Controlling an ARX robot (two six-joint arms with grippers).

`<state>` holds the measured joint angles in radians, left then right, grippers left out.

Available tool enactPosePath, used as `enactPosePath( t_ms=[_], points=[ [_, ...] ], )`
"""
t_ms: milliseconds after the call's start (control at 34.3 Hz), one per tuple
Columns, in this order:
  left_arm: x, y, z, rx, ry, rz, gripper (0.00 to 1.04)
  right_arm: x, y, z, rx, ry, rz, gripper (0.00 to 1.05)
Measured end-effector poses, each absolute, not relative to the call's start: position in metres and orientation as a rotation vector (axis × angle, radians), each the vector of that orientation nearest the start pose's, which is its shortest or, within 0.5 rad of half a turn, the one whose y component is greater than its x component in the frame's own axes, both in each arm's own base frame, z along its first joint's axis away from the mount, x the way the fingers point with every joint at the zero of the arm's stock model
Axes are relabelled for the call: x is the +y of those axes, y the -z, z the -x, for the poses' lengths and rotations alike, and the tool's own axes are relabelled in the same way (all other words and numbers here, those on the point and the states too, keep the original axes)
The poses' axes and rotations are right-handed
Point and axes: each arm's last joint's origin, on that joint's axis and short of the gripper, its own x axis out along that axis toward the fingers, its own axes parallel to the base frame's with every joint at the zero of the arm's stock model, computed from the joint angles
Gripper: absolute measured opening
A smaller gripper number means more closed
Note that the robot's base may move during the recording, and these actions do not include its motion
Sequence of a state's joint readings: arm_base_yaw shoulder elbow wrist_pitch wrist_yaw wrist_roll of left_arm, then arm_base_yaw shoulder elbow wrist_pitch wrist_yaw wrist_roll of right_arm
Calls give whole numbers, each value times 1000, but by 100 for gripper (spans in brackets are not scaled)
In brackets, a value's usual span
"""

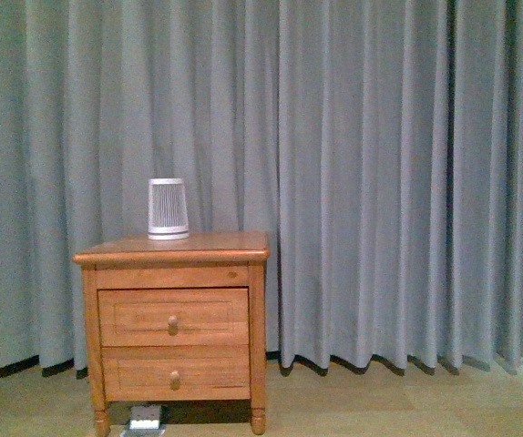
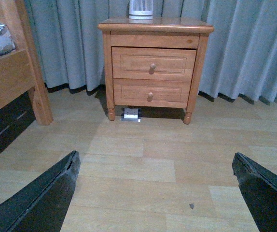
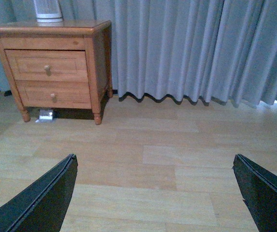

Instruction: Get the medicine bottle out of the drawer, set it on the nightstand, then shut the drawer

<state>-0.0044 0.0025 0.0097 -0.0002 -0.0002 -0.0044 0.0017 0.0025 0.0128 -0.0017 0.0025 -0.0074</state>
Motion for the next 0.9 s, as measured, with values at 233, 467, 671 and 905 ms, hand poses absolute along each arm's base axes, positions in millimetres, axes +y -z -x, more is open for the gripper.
enactPosePath(
  t_ms=[233,467,671,905],
  points=[
    [0,-167,-97,-7,4,4,98,0,-168,-97,-9,0,7,98],
    [0,-167,-97,-7,4,4,98,0,-168,-97,-9,0,7,98],
    [0,-167,-97,-7,4,4,98,0,-167,-97,-8,0,7,98],
    [0,-167,-97,-7,4,4,98,0,-168,-97,-9,0,7,98]
  ],
)
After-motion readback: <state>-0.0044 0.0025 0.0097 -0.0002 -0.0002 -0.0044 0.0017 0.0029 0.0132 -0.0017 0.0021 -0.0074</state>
